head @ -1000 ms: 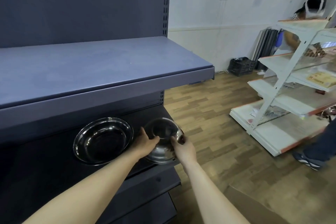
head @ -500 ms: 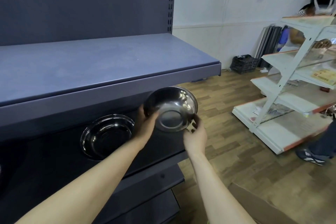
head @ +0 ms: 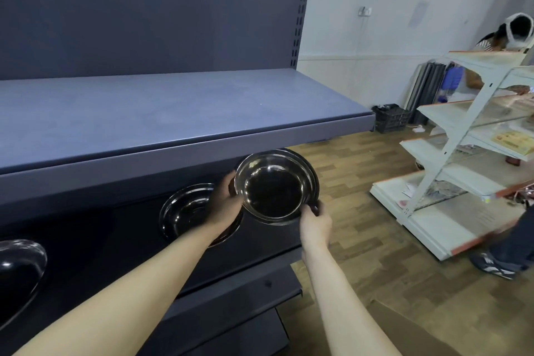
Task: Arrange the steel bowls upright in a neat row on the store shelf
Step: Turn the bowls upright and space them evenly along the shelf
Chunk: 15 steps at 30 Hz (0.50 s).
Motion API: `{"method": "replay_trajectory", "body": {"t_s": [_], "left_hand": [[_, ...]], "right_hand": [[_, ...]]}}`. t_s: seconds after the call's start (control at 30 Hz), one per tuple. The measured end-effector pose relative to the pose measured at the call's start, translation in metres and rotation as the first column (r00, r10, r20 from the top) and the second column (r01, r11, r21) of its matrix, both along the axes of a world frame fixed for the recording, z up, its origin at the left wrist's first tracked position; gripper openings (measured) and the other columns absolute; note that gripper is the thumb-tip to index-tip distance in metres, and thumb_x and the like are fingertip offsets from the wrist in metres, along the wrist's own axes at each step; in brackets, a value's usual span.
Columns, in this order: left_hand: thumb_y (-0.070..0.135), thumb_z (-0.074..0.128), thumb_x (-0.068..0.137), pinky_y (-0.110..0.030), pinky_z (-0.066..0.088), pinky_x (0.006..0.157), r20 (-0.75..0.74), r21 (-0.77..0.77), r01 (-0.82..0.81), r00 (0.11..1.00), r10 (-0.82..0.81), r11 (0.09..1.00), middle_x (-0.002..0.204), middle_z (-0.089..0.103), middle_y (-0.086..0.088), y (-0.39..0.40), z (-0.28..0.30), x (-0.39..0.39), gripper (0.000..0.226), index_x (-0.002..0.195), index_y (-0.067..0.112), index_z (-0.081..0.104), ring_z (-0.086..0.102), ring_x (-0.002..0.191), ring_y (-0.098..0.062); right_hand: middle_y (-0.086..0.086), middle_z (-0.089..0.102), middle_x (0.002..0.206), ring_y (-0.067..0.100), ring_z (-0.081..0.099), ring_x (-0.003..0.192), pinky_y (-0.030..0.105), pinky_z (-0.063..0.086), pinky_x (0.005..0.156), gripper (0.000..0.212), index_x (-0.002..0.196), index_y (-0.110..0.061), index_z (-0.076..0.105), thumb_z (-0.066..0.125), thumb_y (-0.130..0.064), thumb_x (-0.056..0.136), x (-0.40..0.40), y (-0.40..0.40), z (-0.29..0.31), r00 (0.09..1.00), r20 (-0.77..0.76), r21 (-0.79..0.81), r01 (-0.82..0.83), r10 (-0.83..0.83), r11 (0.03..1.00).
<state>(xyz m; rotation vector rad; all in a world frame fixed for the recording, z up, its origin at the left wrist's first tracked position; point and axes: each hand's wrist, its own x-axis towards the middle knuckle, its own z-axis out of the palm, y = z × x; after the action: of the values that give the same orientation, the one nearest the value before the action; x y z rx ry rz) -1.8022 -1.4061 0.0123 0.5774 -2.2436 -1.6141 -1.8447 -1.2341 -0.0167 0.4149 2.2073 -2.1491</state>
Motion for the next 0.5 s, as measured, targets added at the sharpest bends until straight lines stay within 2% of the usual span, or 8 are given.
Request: {"method": "replay_trajectory", "body": {"t_s": [0.07,0.13,0.17,0.23,0.33,0.43,0.5], "left_hand": [[0.014,0.06,0.096,-0.023,0.028,0.103,-0.021,-0.087,0.01,1.0,-0.012,0.996,0.151,0.042,-0.001,-0.013,-0.003,0.012,0.058,0.149,0.018,0.038,0.038,0.139,-0.019],[0.023,0.055,0.099,-0.026,0.029,0.105,-0.011,-0.192,-0.006,1.0,0.004,0.981,0.154,0.038,-0.003,-0.031,-0.005,0.024,0.056,0.15,0.018,0.035,0.037,0.141,-0.023],[0.028,0.053,0.1,-0.029,0.03,0.106,0.009,-0.252,-0.027,1.0,0.03,0.967,0.153,0.039,-0.004,-0.041,-0.007,0.03,0.055,0.151,0.018,0.035,0.038,0.14,-0.025],[0.032,0.051,0.101,-0.035,0.037,0.104,0.071,-0.365,-0.088,0.99,0.122,0.927,0.148,0.044,-0.008,-0.064,-0.009,0.043,0.052,0.149,0.016,0.038,0.044,0.134,-0.03],[0.033,0.05,0.099,-0.044,0.042,0.099,0.13,-0.565,-0.125,0.963,0.238,0.816,0.142,0.042,-0.015,-0.098,-0.017,0.068,0.046,0.139,0.011,0.046,0.047,0.127,-0.038],[0.043,0.042,0.1,-0.048,0.035,0.109,0.3,-0.729,0.034,0.913,0.275,0.684,0.155,0.027,-0.013,-0.123,-0.03,0.1,0.053,0.146,0.016,0.039,0.033,0.139,-0.038],[0.046,0.035,0.101,-0.048,0.025,0.116,0.415,-0.768,0.151,0.858,0.304,0.622,0.16,0.019,-0.012,-0.134,-0.041,0.119,0.058,0.152,0.018,0.03,0.021,0.146,-0.036]], "right_hand": [[0.001,0.074,0.111,0.02,0.074,0.084,0.044,0.062,0.086,0.022,0.117,-0.025,0.066,0.057,-0.02,0.098,0.005,-0.01,0.001,1.0,0.007,-0.045,-0.027,0.027,0.999],[0.001,0.073,0.112,0.01,0.074,0.066,0.038,0.065,0.073,0.028,0.123,-0.021,0.067,0.059,-0.018,0.097,0.01,-0.021,0.002,1.0,0.009,-0.095,-0.028,0.029,0.995],[0.002,0.073,0.113,0.009,0.074,0.067,0.033,0.064,0.066,0.028,0.124,-0.019,0.067,0.06,-0.016,0.097,0.011,-0.028,0.001,1.0,0.008,-0.111,-0.022,0.023,0.994],[0.006,0.073,0.115,0.014,0.074,0.082,0.026,0.06,0.058,0.028,0.124,-0.014,0.068,0.06,-0.01,0.097,0.015,-0.045,0.0,1.0,0.007,-0.177,-0.027,0.029,0.984],[0.011,0.072,0.114,0.018,0.073,0.087,0.025,0.06,0.057,0.027,0.122,-0.007,0.067,0.059,-0.006,0.096,0.022,-0.071,0.002,0.996,0.022,-0.233,-0.083,0.09,0.969],[0.013,0.073,0.111,0.011,0.072,0.072,0.015,0.053,0.048,0.027,0.121,-0.005,0.067,0.063,-0.007,0.094,0.026,-0.096,0.0,0.985,0.029,-0.134,-0.167,0.172,0.977],[0.015,0.074,0.109,0.012,0.069,0.074,0.012,0.048,0.042,0.028,0.119,-0.004,0.068,0.069,-0.007,0.092,0.03,-0.111,-0.004,0.972,0.042,-0.051,-0.229,0.231,0.972]]}}
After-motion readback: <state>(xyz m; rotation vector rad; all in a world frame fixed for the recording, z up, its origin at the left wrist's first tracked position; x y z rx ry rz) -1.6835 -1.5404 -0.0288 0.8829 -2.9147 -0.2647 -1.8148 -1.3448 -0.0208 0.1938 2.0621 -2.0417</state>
